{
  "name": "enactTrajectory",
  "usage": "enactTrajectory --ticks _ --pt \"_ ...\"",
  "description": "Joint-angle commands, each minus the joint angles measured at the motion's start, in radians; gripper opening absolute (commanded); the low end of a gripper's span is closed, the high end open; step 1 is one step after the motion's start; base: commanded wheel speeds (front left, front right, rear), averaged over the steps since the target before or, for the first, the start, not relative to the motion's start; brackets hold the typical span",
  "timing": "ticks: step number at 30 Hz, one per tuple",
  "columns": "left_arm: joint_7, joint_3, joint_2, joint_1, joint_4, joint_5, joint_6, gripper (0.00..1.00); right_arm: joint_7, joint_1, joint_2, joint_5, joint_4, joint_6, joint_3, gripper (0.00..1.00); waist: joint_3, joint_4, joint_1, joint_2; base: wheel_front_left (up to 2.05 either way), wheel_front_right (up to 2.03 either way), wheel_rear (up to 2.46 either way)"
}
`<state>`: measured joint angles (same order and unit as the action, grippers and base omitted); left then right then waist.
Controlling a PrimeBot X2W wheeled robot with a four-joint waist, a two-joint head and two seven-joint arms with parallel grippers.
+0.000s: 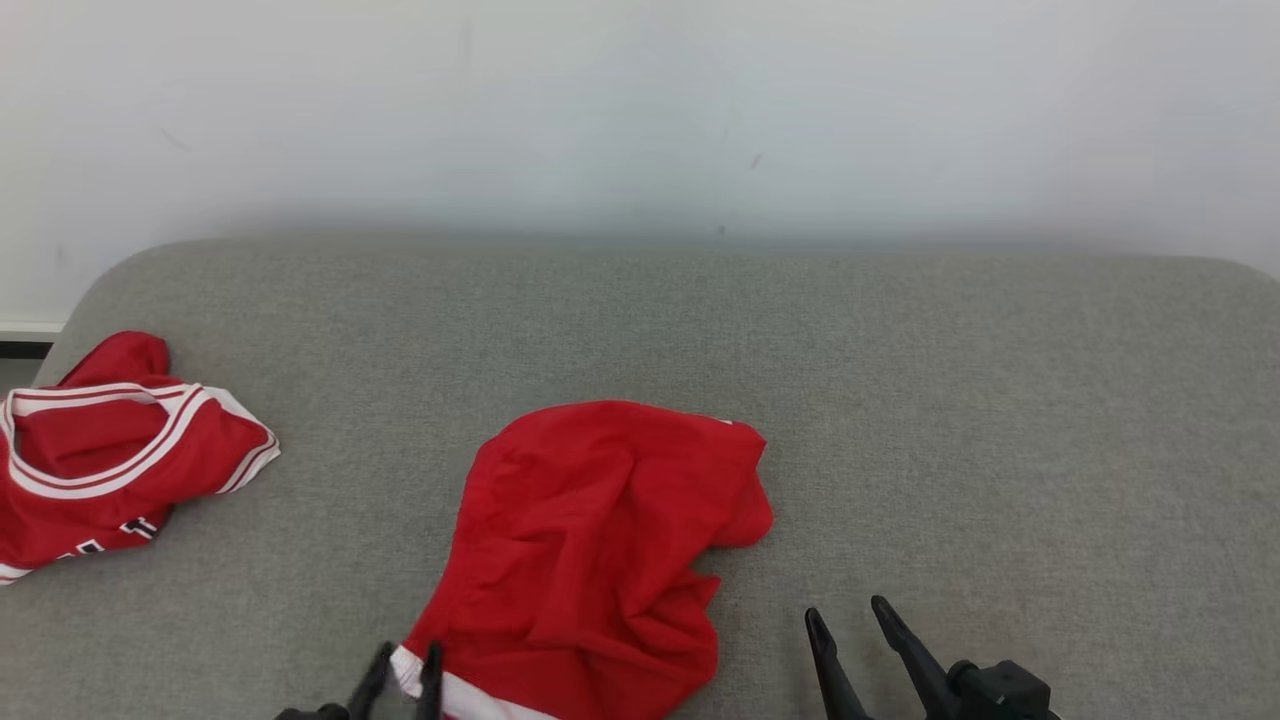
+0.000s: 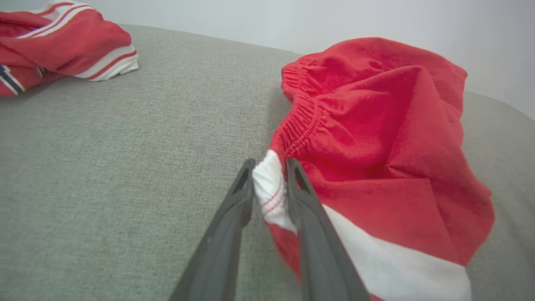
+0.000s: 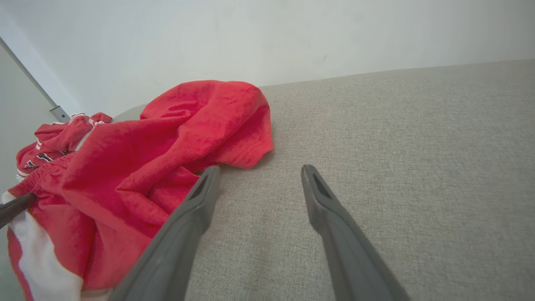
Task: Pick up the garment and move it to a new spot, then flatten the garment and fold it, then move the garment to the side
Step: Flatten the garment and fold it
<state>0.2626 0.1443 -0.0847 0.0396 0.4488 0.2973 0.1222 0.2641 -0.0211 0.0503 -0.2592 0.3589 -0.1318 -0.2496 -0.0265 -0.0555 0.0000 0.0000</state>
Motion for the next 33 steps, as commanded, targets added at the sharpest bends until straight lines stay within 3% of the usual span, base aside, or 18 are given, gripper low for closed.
enactTrajectory --ticks 1,15,26,31,33 --pt "0.002 -0.011 0.006 -0.018 -0.011 -0.009 0.000 1.00 0.001 -0.012 0.000 -0.006 0.004 0.002 -0.007 1.00 0.007 -0.008 0.0000 0.0000 0.00 0.00 0.00" --pt "0.002 -0.085 0.031 -0.086 -0.123 -0.093 0.008 1.00 0.001 -0.137 0.000 -0.010 0.179 0.002 -0.071 1.00 0.001 -0.068 0.0000 0.0000 0.00 0.00 0.00" --pt "0.002 -0.061 0.035 -0.051 -0.122 -0.080 0.008 1.00 0.001 -0.292 0.000 -0.016 0.434 0.002 -0.151 1.00 -0.036 -0.150 0.0000 0.0000 0.00 0.00 0.00" --pt "0.002 -0.048 0.034 -0.038 -0.122 -0.067 0.007 1.00 0.001 -0.333 0.000 -0.031 0.494 0.002 -0.155 1.00 -0.051 -0.173 0.0000 0.0000 0.00 0.00 0.00" --pt "0.002 -0.044 0.034 -0.032 -0.124 -0.062 0.007 1.00 0.001 -0.347 0.000 -0.042 0.517 0.002 -0.155 0.38 -0.056 -0.180 0.0000 0.0000 0.00 0.00 0.00"
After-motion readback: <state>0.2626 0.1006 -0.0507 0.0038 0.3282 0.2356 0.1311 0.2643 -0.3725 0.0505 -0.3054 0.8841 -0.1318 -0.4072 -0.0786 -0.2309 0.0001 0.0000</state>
